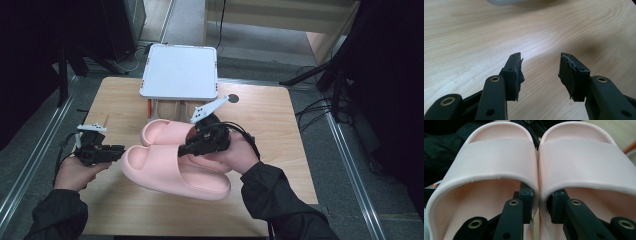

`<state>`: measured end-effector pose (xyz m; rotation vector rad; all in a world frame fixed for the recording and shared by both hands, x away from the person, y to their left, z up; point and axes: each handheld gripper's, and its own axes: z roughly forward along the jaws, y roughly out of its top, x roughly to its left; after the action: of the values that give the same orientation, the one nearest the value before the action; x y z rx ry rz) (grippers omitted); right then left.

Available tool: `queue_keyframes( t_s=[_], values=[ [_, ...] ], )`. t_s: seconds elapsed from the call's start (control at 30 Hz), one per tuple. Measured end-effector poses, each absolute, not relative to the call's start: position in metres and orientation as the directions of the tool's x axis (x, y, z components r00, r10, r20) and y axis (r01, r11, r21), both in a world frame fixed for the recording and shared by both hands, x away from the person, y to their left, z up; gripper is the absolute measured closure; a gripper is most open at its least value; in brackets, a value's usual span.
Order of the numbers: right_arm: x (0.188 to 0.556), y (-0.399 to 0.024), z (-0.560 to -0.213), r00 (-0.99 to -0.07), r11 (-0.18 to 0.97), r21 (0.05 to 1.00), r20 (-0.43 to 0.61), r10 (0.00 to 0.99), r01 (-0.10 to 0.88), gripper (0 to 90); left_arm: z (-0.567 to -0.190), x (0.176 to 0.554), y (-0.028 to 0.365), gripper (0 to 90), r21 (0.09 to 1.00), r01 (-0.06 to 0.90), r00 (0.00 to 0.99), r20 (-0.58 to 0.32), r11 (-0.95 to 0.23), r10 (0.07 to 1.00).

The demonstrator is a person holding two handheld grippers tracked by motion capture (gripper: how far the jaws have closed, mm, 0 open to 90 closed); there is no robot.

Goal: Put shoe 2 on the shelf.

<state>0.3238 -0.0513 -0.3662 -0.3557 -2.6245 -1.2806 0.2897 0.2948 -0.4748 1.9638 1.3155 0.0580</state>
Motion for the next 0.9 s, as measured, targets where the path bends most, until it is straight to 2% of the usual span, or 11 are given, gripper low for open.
queue_keyframes(
  t_s=[0.2, 0.53, 0.67, 0.77, 0.9],
  values=[
    [0.336, -0.037, -0.337, -0.959, 0.599, 0.755, 0.272, 0.084, 0.267, 76.3, -0.475, 0.283, 0.300, 52.0, 0.608, 0.777, 0.452, -0.359, -0.163, 0.816],
    [0.367, -0.019, -0.292, -0.970, 0.596, 0.767, 0.216, 0.110, 0.238, 76.2, -0.474, 0.277, 0.306, 51.9, 0.613, 0.777, 0.434, -0.360, -0.142, 0.826],
    [0.384, -0.020, -0.281, -0.960, 0.572, 0.772, 0.212, 0.181, 0.278, 76.2, -0.474, 0.276, 0.308, 51.9, 0.615, 0.777, 0.432, -0.363, -0.136, 0.825],
    [0.402, -0.021, -0.276, -0.927, 0.548, 0.756, 0.217, 0.307, 0.358, 76.3, -0.474, 0.277, 0.308, 52.0, 0.614, 0.777, 0.436, -0.366, -0.138, 0.822],
    [0.425, -0.022, -0.270, -0.878, 0.521, 0.750, 0.166, 0.448, 0.407, 76.3, -0.473, 0.278, 0.306, 52.0, 0.619, 0.772, 0.446, -0.367, -0.144, 0.816]
  ],
)
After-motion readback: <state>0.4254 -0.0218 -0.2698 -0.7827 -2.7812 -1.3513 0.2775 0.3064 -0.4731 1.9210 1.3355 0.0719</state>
